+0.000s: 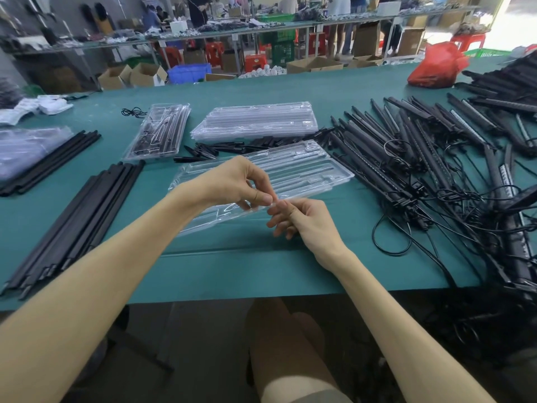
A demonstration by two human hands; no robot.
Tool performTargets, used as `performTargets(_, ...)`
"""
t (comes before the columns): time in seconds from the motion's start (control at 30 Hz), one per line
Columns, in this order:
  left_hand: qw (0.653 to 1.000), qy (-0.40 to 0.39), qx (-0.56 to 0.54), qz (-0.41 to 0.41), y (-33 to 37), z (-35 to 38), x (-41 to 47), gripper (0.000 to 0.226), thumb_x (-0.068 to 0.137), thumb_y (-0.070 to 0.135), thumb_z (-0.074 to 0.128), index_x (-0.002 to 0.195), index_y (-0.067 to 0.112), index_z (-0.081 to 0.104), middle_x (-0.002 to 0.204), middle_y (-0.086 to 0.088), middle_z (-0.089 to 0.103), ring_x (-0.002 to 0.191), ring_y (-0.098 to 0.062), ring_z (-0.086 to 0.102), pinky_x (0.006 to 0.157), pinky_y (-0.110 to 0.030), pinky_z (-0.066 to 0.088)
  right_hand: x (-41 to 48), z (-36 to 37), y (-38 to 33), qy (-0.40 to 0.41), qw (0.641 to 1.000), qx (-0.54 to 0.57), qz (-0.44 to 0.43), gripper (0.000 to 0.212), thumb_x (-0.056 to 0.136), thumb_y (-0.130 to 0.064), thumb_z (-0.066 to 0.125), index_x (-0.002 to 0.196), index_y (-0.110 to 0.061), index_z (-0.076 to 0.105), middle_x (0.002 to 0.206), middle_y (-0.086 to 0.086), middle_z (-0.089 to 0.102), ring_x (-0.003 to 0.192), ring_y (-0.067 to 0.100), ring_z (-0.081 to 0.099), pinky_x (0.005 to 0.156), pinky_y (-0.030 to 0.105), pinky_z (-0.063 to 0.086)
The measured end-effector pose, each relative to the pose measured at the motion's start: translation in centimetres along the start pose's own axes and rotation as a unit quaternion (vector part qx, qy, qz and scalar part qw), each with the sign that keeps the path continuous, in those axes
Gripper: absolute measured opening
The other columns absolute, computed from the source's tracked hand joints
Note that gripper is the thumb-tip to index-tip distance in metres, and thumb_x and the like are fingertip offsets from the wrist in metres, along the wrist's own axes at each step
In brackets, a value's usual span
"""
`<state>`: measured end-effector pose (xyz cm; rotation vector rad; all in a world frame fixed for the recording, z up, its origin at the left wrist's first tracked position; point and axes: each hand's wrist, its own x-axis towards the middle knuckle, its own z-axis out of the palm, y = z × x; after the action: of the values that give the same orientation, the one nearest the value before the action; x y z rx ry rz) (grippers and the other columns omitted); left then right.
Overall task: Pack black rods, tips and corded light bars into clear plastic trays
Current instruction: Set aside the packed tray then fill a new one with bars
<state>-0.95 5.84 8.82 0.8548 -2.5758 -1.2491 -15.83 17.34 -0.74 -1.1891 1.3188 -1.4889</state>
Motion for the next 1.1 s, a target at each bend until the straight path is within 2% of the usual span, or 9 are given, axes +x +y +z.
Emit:
performTargets(0.33, 1.000, -0.003, -0.014, -0.021, -0.2, 0.1, 0.1, 0.014, 0.085, 0.015, 0.079, 0.076, 0.026, 0.080, 0.063, 0.003, 0.068, 0.062, -0.008, 0.061, 0.061, -0.021, 0.054, -0.2, -0.1, 0.0, -0.008, 1.000, -0.013, -0.002, 0.028, 0.103, -0.024, 0.055, 0.099, -0.001, 0.071, 0.084, 0.011, 0.076, 0.065, 0.020, 0.069, 0.055, 0.023, 0.048)
performTargets(0.53, 1.000, 0.000, -0.012, -0.023, -0.4, 0.1, 0.0, 0.018, 0.086, 0.016, 0.078, 0.073, 0.029, 0.079, 0.071, 0.000, 0.070, 0.064, -0.008, 0.062, 0.060, -0.020, 0.053, -0.2, -0.1, 0.1, -0.012, 1.000, -0.019, -0.004, 0.025, 0.104, -0.022, 0.054, 0.098, -0.004, 0.072, 0.084, 0.009, 0.077, 0.065, 0.019, 0.070, 0.054, 0.020, 0.048)
performTargets(0.7, 1.000, 0.012, 0.005, 0.002, -0.5, 0.4, -0.1, 0.009, 0.086, 0.011, 0.078, 0.082, 0.019, 0.078, 0.061, 0.006, 0.068, 0.060, -0.006, 0.062, 0.058, -0.019, 0.052, -0.2, -0.2, 0.1, -0.013, 1.000, -0.020, -0.007, 0.025, 0.104, -0.021, 0.053, 0.097, -0.006, 0.072, 0.084, 0.009, 0.077, 0.065, 0.020, 0.070, 0.054, 0.022, 0.048)
performTargets(0.93, 1.000, 0.023, 0.002, 0.011, -0.9, 0.7, -0.2, 0.025, 0.087, 0.011, 0.077, 0.073, 0.032, 0.077, 0.061, 0.008, 0.067, 0.059, -0.005, 0.060, 0.056, -0.018, 0.050, -0.2, -0.1, 0.1, -0.011, 1.000, -0.028, -0.005, 0.027, 0.104, -0.021, 0.052, 0.098, -0.004, 0.072, 0.083, 0.009, 0.077, 0.064, 0.019, 0.070, 0.053, 0.021, 0.047)
performTargets(1.1, 1.000, 0.025, -0.001, 0.004, -1.1, 0.7, -0.3, 0.019, 0.088, 0.013, 0.077, 0.078, 0.029, 0.078, 0.065, 0.009, 0.068, 0.062, -0.005, 0.061, 0.056, -0.018, 0.049, -0.2, -0.1, 0.1, -0.012, 0.999, -0.038, -0.006, 0.028, 0.105, -0.023, 0.052, 0.099, -0.004, 0.072, 0.084, 0.008, 0.077, 0.064, 0.019, 0.070, 0.053, 0.021, 0.048)
